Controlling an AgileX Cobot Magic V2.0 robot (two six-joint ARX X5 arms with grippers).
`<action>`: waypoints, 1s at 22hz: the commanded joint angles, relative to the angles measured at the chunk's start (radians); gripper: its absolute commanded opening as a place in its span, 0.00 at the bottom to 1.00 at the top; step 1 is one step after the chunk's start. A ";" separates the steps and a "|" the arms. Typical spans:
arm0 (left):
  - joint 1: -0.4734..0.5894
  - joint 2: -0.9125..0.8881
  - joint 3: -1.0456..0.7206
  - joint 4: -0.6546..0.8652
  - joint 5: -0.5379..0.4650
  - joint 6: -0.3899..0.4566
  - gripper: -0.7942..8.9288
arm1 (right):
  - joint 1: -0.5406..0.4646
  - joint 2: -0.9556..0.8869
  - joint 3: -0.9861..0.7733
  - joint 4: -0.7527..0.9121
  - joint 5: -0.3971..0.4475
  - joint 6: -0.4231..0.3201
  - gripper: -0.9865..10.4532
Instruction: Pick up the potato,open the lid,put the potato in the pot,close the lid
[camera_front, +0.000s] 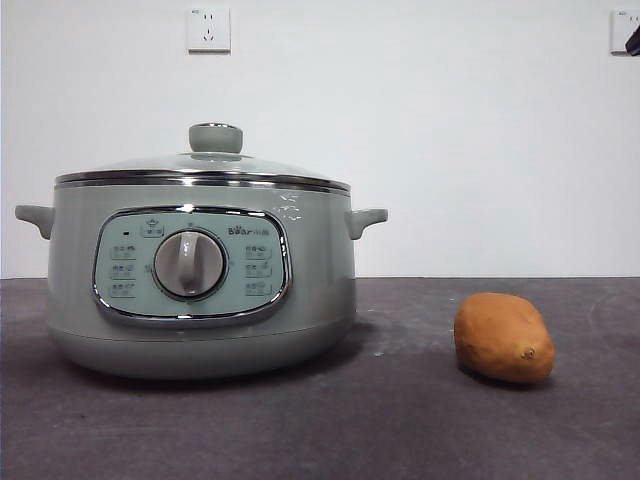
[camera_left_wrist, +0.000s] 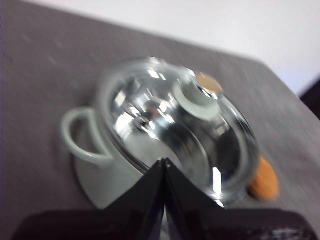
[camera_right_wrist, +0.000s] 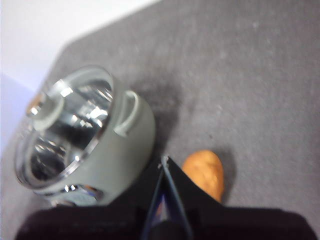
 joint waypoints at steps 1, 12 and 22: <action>0.002 0.095 0.071 -0.080 0.075 0.082 0.08 | -0.002 0.066 0.079 -0.098 -0.003 -0.128 0.09; 0.002 0.238 0.196 -0.123 0.143 0.146 0.50 | -0.002 0.171 0.156 -0.203 0.002 -0.221 0.54; 0.002 0.238 0.196 -0.121 0.145 0.143 0.50 | 0.254 0.296 0.178 -0.200 0.234 -0.072 0.53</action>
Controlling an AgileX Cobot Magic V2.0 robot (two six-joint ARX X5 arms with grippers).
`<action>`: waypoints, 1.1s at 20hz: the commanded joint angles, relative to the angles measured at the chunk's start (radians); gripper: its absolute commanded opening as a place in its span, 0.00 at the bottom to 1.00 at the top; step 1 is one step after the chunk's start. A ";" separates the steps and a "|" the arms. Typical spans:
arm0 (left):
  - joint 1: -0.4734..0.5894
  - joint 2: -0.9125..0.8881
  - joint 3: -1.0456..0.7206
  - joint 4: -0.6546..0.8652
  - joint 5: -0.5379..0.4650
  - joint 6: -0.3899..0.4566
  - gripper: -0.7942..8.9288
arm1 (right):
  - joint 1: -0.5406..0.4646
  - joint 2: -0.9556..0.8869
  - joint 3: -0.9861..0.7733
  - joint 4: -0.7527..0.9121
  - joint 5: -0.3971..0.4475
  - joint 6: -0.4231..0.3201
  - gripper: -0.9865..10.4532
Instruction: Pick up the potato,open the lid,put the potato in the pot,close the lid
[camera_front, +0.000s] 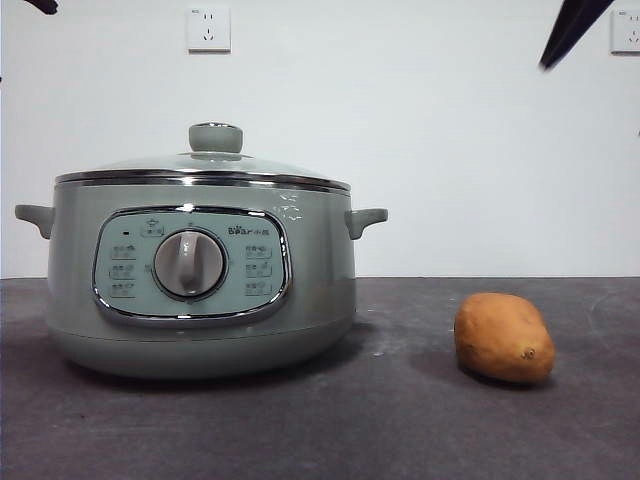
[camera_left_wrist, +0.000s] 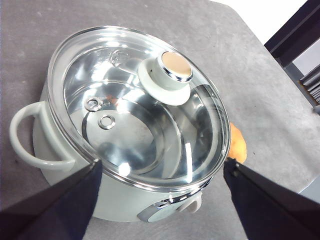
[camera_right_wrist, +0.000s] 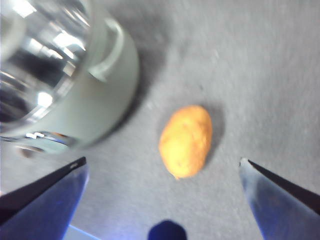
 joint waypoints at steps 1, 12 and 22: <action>0.002 -0.002 0.003 0.008 0.001 0.010 0.50 | 0.102 0.077 0.024 0.005 0.136 0.075 0.53; 0.002 -0.002 0.003 0.010 -0.002 -0.008 0.50 | 0.264 0.558 0.109 0.081 0.367 0.157 0.53; 0.002 -0.002 0.003 0.010 -0.006 -0.008 0.50 | 0.264 0.676 0.109 0.137 0.366 0.193 0.13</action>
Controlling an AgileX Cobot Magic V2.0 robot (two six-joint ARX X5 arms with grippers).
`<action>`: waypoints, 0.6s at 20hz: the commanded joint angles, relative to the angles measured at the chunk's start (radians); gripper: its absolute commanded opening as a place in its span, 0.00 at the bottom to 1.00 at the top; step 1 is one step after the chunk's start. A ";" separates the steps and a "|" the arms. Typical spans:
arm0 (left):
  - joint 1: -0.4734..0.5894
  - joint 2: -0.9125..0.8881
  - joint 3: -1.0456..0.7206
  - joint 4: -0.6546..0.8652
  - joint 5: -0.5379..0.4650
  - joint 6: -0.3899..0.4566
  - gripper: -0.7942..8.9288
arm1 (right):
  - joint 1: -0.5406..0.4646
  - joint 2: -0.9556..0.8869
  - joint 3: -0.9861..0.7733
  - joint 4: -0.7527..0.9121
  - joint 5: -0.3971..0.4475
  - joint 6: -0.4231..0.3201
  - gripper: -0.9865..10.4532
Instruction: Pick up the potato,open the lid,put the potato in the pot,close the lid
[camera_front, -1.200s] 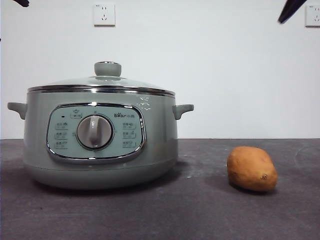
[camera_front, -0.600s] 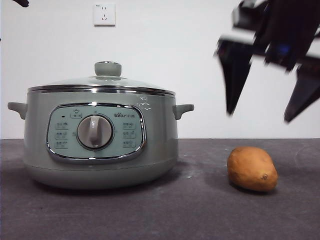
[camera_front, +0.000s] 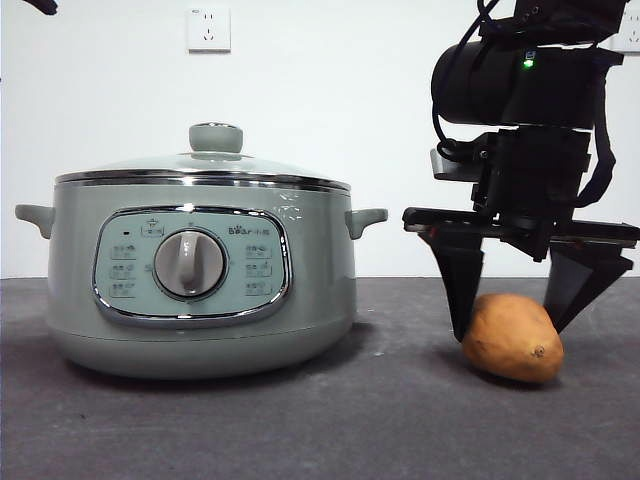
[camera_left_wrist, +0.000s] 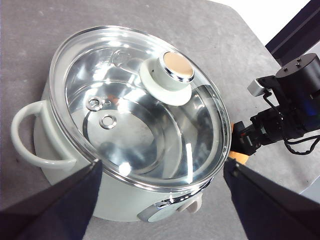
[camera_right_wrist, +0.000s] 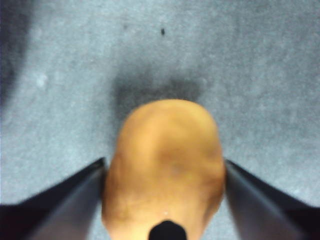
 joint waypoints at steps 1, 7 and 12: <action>0.002 -0.001 0.003 0.009 -0.003 0.000 0.50 | 0.002 0.006 0.000 0.005 0.003 0.012 0.11; 0.002 -0.001 0.003 0.025 -0.003 0.000 0.50 | 0.002 -0.049 0.001 -0.031 0.002 0.011 0.11; -0.038 0.026 0.047 0.114 -0.069 -0.026 0.50 | 0.001 -0.203 0.001 -0.128 0.005 -0.016 0.11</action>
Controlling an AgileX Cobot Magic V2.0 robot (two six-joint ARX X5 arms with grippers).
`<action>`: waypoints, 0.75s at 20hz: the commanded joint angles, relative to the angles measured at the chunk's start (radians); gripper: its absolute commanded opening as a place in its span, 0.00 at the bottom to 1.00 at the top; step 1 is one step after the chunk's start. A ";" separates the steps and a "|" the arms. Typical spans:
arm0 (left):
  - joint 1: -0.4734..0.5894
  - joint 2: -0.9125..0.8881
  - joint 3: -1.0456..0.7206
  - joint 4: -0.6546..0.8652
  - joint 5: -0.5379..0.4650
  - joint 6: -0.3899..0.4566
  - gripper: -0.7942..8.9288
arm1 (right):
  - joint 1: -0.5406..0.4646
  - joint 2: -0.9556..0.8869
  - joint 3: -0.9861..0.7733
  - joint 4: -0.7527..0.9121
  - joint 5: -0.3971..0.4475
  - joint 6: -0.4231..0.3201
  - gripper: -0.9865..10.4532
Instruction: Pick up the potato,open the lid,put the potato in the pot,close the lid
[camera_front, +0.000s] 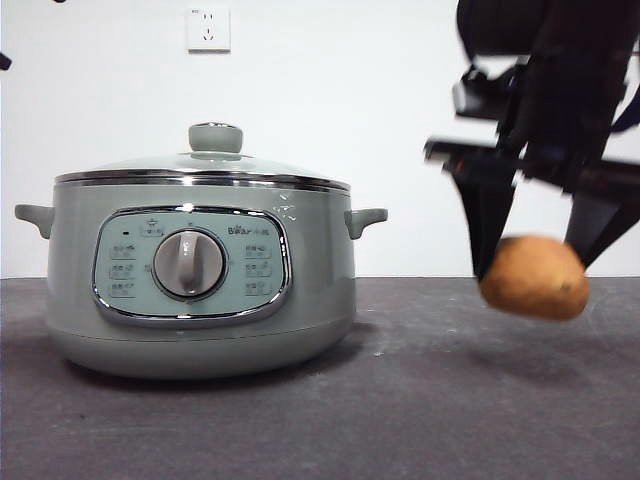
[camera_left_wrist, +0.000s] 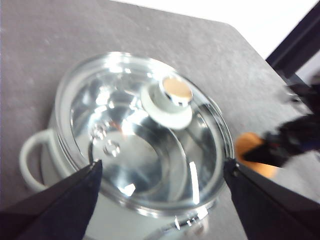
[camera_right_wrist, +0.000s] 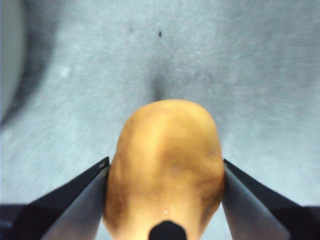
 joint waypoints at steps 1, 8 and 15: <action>-0.039 0.035 0.053 0.026 -0.049 -0.010 0.50 | 0.000 -0.060 0.001 -0.028 0.005 -0.028 0.11; -0.286 0.300 0.293 0.026 -0.311 0.021 0.50 | 0.000 -0.186 0.001 -0.059 0.009 -0.034 0.11; -0.444 0.545 0.342 0.114 -0.534 0.047 0.50 | 0.000 -0.195 0.001 -0.073 0.009 -0.034 0.11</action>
